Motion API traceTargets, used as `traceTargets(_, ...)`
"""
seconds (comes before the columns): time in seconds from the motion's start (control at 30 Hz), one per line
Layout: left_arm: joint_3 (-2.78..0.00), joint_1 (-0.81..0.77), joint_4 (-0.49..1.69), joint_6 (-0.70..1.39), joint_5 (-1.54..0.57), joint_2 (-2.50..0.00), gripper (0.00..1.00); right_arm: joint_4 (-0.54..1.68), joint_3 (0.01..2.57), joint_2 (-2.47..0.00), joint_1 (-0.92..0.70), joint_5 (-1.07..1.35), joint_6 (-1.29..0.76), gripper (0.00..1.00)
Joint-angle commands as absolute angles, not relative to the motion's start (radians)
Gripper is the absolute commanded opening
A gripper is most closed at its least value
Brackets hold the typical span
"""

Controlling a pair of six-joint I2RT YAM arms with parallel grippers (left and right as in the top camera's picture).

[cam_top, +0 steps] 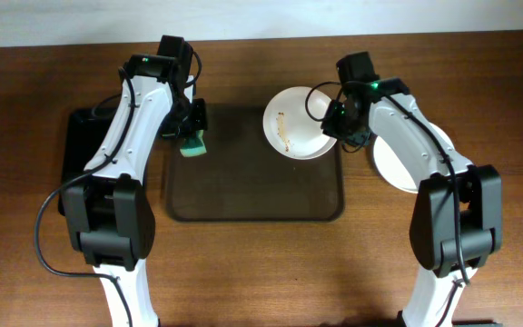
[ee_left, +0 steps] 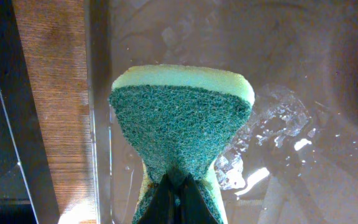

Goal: Clean dirty plates on tray and stack at the side
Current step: 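Move the right gripper to the last plate and grip its rim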

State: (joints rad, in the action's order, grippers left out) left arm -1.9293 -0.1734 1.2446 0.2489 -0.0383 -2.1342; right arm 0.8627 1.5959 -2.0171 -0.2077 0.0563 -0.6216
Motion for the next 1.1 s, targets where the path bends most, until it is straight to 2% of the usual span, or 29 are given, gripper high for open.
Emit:
traceTargets(0.0,-1.924,-0.174,1.244,0.23,-0.049,-2.14,0.01,0.855,1.539,-2.023,-0.242,0.011,-0.715,0.27)
traceTargets(0.2,-1.924,-0.174,1.246,0.23,-0.049,-2.14,0.01,0.746,1.434,-2.023,-0.248,0.005,-0.724,0.26)
traceTargets(0.37,-1.924,-0.174,1.246,0.23,-0.049,-2.14,0.01,0.73,1.401,-2.022,-0.278,0.074,-0.693,0.16)
traceTargets(0.6,-1.924,-0.174,1.246,0.229,-0.049,-2.14,0.01,0.825,1.402,-2.022,-0.44,0.086,-0.685,0.17)
traceTargets(0.7,-1.924,-0.174,1.246,0.23,-0.049,-2.14,0.01,0.823,1.414,-2.017,-0.441,0.071,-0.682,0.18)
traceTargets(0.77,-1.924,-0.174,1.246,0.229,-0.049,-2.14,0.01,0.823,1.447,-2.008,-0.416,0.067,-0.633,0.28)
traceTargets(0.97,-1.924,-0.174,1.246,0.229,-0.049,-2.14,0.01,0.824,1.583,-1.988,-0.281,0.067,-0.484,0.48)
traceTargets(1.07,-1.924,-0.177,1.231,0.23,-0.049,-2.14,0.01,0.787,1.58,-2.0,-0.235,0.012,-0.449,0.53)
